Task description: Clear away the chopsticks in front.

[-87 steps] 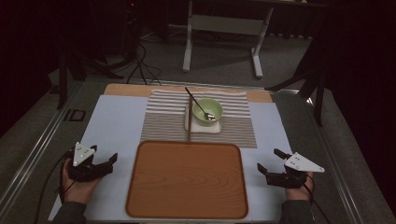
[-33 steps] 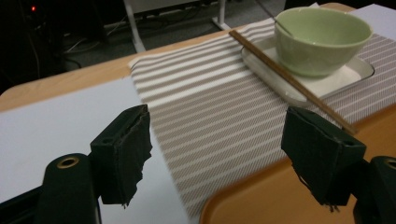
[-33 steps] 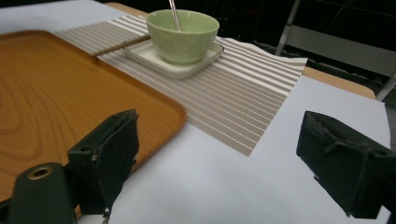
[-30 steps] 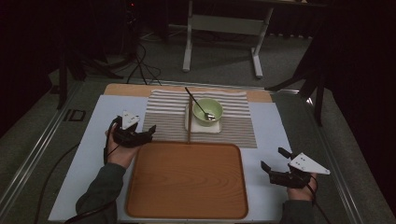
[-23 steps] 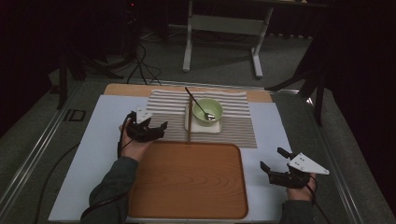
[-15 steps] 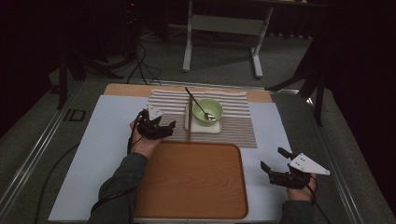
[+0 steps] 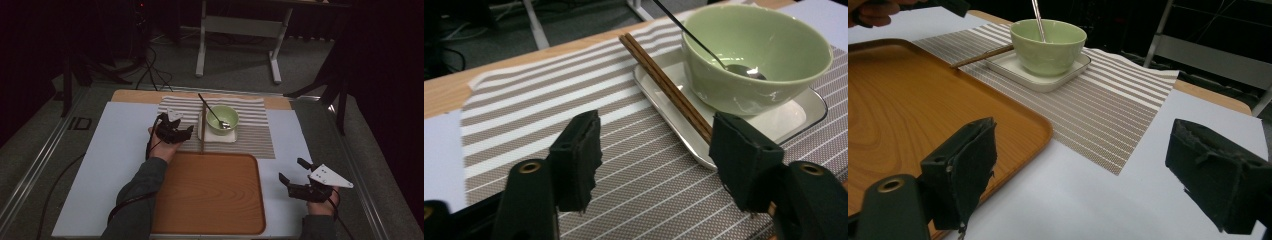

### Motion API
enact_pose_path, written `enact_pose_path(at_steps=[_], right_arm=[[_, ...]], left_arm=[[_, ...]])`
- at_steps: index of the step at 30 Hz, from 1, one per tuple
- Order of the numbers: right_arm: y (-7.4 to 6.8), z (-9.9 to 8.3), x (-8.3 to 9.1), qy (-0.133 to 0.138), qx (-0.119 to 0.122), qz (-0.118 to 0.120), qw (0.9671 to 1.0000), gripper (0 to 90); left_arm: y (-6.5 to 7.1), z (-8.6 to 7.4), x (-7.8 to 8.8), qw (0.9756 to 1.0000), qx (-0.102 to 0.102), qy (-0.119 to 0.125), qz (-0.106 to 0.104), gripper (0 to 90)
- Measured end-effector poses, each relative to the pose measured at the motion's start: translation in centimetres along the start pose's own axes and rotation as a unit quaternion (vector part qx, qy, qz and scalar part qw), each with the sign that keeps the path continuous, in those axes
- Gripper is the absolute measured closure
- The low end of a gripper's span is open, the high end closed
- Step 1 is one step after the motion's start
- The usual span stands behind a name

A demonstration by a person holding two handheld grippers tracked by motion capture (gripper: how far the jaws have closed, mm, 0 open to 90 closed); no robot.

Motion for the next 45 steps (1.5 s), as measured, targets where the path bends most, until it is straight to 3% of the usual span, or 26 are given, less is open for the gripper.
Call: enact_pose_path(at_steps=[15,21,25,32,45], right_arm=[[0.0,0.0,0.0,0.001,0.001,0.002,1.0,12.5],[0.1,-0.1,0.1,0.001,-0.001,0.0,1.0,12.5],[0.2,-0.1,0.1,0.002,-0.002,0.0,1.0,12.5],[0.2,-0.1,0.1,0.003,-0.003,0.002,1.0,12.5],[0.4,-0.2,0.2,0.004,-0.004,0.001,1.0,12.5]], left_arm=[[2.2,-0.9,-2.9,0.9996,0.0,-0.025,-0.009,42.1],[3.0,-1.3,-3.9,0.999,-0.002,-0.043,-0.016,51.0],[3.4,-1.5,-4.2,0.9986,0.001,-0.048,-0.02,52.3],[3.5,-1.7,-5.0,0.9976,0.02,-0.064,-0.013,54.6],[3.0,-1.5,-5.1,0.9972,0.041,-0.063,-0.001,55.1]])
Point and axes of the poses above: each handheld gripper's, and its own axes: x roughly backward along the jaws, z roughly out of its top, y roughly to its right, the point moved 8 cm from there along -x, roughly forward along the jaws, and after that the axes turned 7 degrees about x, right-handed, at the moved point
